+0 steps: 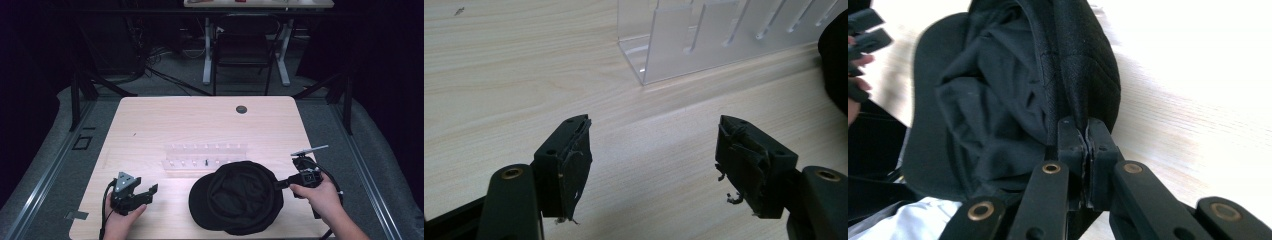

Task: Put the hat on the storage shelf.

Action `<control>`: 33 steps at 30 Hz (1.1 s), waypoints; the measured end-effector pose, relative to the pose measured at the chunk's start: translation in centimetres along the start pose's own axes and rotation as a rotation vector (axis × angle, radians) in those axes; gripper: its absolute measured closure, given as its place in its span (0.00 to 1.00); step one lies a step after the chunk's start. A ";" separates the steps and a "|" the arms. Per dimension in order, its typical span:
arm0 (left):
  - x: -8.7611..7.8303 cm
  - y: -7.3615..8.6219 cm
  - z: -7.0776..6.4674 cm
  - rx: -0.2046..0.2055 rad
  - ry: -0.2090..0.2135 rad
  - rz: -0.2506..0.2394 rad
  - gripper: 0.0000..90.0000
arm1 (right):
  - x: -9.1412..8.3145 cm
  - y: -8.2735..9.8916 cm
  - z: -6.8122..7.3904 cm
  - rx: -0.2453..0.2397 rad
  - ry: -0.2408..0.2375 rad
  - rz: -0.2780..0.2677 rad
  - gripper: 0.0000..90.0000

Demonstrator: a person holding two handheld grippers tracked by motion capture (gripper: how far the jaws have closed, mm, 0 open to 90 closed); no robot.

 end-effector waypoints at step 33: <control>0.0 0.0 0.1 -0.007 -0.004 -0.006 0.34 | -4.3 -2.2 7.6 -0.019 -0.272 -0.092 0.98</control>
Point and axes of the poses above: each handheld gripper's, and its own axes: x roughly forward along the jaws, y roughly out of its underside, z roughly to its left, the point moved 10 cm from there along x, roughly forward along the jaws
